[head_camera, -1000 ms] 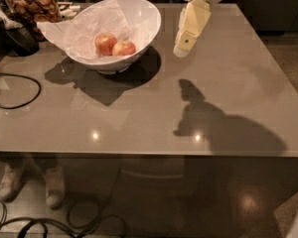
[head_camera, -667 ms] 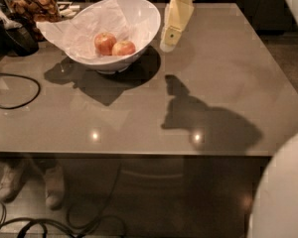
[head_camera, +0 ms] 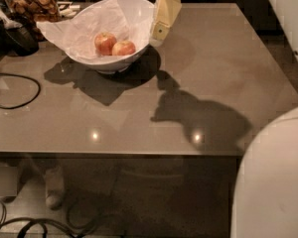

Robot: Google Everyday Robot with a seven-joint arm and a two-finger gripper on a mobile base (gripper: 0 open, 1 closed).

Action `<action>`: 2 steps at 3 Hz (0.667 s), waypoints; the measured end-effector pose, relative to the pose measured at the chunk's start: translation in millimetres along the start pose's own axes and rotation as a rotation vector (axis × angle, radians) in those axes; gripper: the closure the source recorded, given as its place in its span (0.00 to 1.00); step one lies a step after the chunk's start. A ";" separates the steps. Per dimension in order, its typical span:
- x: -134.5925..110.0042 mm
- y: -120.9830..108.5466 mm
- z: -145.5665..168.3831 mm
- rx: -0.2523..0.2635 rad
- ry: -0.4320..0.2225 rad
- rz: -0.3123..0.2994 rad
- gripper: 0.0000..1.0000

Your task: Pick apple from white bowl

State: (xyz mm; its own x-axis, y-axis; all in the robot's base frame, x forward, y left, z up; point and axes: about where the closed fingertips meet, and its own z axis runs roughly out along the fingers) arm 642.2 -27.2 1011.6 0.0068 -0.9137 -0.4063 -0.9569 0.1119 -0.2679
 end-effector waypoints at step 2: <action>-24.8 -25.6 21.4 -0.027 -0.068 -0.007 0.00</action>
Offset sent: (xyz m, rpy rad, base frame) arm 0.0518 0.0302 0.0059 0.0740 0.0735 0.0509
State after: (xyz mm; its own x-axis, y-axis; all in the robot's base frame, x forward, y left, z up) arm 672.7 1.0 1009.9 0.0323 -0.8859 -0.4627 -0.9642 0.0943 -0.2477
